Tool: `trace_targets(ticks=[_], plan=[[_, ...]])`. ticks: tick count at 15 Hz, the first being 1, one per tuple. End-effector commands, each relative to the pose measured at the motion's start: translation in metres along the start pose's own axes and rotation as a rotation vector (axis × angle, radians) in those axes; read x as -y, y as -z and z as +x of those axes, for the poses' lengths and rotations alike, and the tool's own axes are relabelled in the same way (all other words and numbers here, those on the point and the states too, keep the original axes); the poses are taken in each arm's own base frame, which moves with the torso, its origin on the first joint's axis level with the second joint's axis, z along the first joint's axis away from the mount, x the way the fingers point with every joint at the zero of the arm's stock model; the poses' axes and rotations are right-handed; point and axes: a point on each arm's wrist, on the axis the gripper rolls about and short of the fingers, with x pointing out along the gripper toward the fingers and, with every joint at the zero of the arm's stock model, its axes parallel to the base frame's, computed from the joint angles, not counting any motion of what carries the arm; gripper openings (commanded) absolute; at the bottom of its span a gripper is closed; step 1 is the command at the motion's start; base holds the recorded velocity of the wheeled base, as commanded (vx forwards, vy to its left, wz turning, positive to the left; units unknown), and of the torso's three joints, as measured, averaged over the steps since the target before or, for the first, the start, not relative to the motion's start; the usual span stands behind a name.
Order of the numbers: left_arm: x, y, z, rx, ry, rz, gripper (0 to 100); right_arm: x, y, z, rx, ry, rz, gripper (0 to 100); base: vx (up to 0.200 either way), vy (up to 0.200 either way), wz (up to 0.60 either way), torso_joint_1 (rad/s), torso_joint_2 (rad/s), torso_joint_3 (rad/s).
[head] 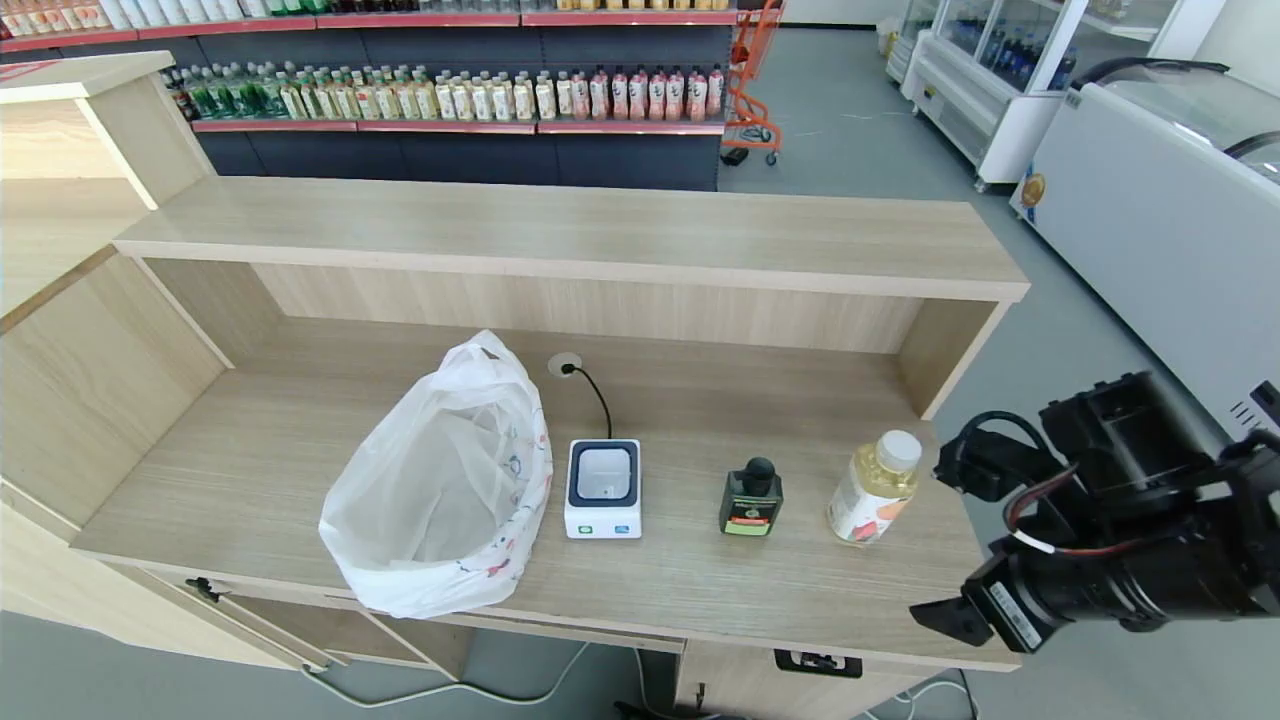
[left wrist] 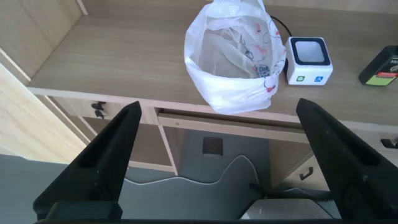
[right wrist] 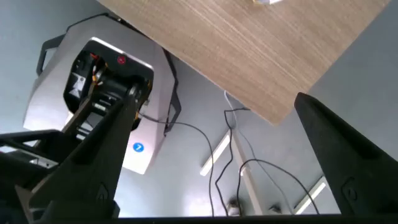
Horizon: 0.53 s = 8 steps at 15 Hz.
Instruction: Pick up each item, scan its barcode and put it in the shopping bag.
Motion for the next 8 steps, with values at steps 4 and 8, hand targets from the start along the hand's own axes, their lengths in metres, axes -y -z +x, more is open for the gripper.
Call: trace_targets(ticks=[4, 8], plan=[[0.0, 0.0, 0.0, -0.001, 0.0, 0.0, 100, -0.012, -0.037, 0.085, 0.06, -0.024, -0.065, 100, 0.0, 0.0, 0.0, 0.0, 0.0, 0.0], [0.0, 0.0, 0.0, -0.001, 0.0, 0.0, 100, -0.027, -0.056, 0.117, 0.125, -0.079, -0.108, 100, 0.0, 0.0, 0.0, 0.0, 0.0, 0.0]])
